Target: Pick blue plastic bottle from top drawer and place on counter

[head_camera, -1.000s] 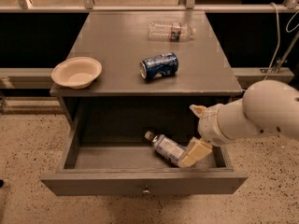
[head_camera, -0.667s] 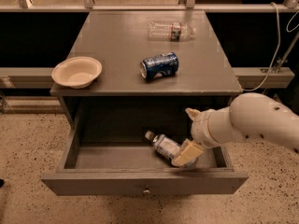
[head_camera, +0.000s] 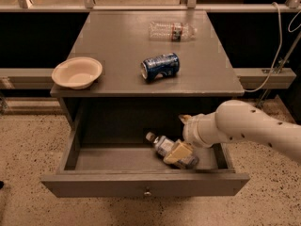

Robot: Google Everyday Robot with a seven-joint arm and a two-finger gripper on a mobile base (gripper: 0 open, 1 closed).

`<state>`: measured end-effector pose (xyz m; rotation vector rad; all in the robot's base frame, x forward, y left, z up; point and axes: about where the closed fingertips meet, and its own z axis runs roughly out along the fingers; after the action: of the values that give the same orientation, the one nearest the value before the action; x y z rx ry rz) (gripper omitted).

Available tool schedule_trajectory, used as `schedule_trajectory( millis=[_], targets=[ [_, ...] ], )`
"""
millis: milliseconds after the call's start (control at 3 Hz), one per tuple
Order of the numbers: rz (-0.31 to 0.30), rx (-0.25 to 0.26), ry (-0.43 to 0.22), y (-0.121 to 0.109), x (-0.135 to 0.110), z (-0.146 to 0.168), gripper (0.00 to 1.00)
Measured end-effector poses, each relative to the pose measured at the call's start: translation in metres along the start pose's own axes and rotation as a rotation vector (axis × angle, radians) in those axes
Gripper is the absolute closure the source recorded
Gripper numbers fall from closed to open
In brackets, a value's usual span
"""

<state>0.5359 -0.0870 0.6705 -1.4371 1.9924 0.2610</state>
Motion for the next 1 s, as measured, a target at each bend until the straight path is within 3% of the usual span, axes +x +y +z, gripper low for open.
schedule_trajectory(
  millis=[333, 667, 1000],
  targets=[
    [0.023, -0.033, 0.03, 0.012, 0.014, 0.023, 0.12],
    [0.046, -0.046, 0.078, 0.016, 0.036, 0.043, 0.31],
    [0.07, -0.033, 0.066, 0.015, 0.042, 0.041, 0.55]
  ],
)
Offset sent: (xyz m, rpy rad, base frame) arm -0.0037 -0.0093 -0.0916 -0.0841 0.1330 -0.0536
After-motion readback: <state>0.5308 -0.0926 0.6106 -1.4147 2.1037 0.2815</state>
